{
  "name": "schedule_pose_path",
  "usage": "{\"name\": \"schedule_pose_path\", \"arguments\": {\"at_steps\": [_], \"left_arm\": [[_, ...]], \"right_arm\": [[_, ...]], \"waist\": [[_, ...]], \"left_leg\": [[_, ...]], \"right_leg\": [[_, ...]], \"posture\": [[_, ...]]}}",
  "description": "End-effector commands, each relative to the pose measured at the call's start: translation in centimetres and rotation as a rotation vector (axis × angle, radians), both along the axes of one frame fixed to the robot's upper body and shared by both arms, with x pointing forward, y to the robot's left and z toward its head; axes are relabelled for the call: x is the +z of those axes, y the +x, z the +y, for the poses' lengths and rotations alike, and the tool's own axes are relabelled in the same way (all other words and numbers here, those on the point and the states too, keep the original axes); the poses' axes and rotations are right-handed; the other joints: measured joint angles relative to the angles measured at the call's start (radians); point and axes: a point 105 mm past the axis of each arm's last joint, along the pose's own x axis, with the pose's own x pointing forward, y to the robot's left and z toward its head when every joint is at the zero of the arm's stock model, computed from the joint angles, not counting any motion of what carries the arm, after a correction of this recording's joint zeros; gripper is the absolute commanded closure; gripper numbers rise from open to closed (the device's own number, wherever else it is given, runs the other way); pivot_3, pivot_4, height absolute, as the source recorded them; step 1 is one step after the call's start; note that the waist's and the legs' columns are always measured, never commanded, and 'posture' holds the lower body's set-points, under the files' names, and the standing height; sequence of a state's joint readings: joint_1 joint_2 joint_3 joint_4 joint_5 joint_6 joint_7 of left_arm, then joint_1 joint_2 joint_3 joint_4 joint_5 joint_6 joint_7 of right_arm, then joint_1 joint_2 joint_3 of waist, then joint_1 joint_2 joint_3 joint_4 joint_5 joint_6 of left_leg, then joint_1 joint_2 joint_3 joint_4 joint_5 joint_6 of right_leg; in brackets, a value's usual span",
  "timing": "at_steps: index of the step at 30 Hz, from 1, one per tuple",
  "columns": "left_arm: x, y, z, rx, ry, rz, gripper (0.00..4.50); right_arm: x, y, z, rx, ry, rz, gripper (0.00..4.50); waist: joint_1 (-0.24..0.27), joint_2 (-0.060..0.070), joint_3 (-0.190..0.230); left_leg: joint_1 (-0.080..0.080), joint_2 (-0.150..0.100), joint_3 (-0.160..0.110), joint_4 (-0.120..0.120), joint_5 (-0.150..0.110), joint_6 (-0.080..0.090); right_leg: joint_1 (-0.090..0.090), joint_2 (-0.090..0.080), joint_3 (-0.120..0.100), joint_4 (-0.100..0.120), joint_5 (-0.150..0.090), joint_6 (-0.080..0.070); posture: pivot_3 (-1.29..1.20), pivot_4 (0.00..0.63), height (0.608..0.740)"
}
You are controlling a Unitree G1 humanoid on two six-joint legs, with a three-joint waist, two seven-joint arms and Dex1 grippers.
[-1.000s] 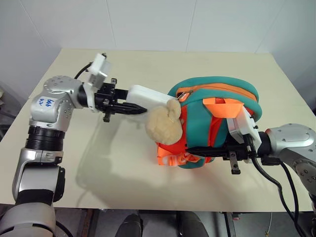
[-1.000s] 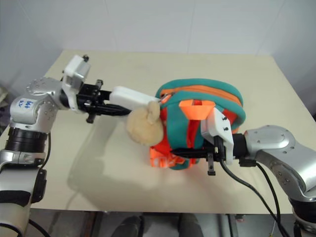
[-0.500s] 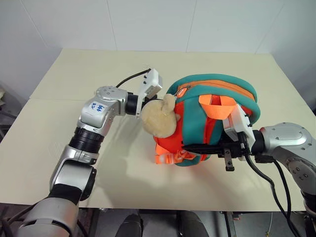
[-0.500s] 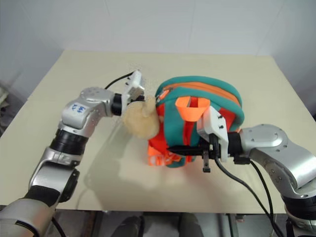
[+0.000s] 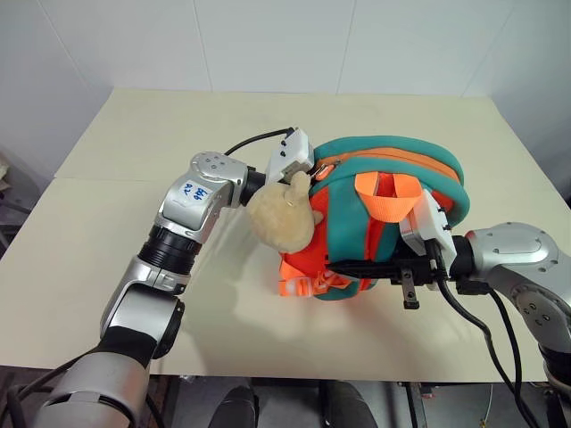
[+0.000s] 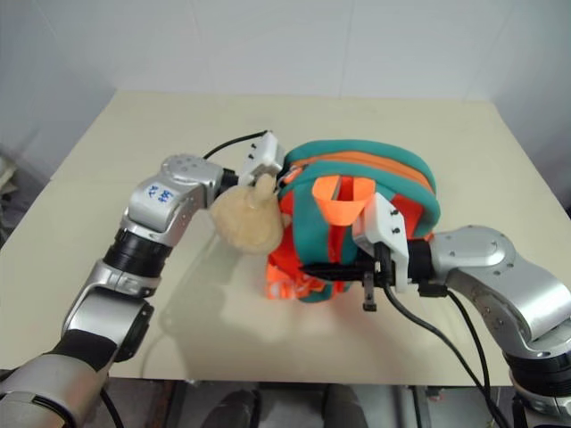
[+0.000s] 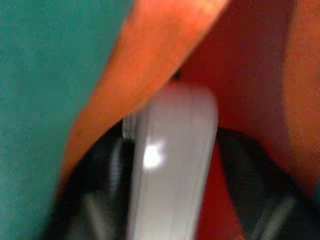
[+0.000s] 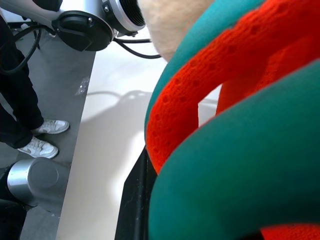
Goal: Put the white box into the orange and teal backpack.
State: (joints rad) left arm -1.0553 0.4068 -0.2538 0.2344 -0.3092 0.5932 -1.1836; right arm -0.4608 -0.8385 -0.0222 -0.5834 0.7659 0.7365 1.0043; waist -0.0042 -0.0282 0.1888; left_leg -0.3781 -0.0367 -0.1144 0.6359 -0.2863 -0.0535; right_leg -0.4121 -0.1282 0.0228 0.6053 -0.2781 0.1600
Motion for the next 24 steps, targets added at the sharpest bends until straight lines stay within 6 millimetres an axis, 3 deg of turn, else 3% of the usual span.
{"name": "schedule_pose_path", "arguments": {"at_steps": [1, 10, 18, 24], "left_arm": [[2.2, -1.4, 0.8, -0.049, 0.036, -0.085, 0.41], [4.4, -2.7, 3.5, -0.056, 0.003, -0.102, 0.41], [5.3, -2.5, 5.9, -0.029, -0.054, -0.071, 0.41], [6.2, -4.2, 8.3, -0.134, -0.125, -0.104, 0.41]], "right_arm": [[0.9, -0.3, 0.3, 0.014, 0.015, -0.061, 3.95], [0.8, -0.4, 0.2, 0.006, 0.009, -0.061, 3.95], [0.8, -0.4, 0.1, 0.002, 0.007, -0.064, 3.95], [0.8, -0.3, 0.1, -0.005, 0.007, -0.061, 3.95]], "waist": [[-0.001, 0.0, 0.0], [0.003, 0.0, 0.0], [-0.001, 0.0, 0.0], [0.002, 0.0, 0.0]], "left_leg": [[0.0, 0.0, 0.0, 0.0, 0.0, 0.0], [-0.001, 0.0, 0.0, -0.001, 0.0, 0.0], [0.0, 0.0, 0.0, -0.001, 0.0, 0.0], [0.0, 0.0, 0.0, -0.001, 0.0, 0.0]], "right_leg": [[0.0, 0.0, 0.0, 0.0, 0.0, 0.0], [0.0, 0.0, 0.0, -0.001, 0.0, 0.0], [0.0, 0.0, 0.0, -0.001, 0.0, 0.0], [0.0, 0.0, 0.0, -0.001, 0.0, 0.0]], "posture": [[0.0, 0.15, 0.74], [0.0, 0.15, 0.74], [0.0, 0.15, 0.74], [0.0, 0.15, 0.74]]}}
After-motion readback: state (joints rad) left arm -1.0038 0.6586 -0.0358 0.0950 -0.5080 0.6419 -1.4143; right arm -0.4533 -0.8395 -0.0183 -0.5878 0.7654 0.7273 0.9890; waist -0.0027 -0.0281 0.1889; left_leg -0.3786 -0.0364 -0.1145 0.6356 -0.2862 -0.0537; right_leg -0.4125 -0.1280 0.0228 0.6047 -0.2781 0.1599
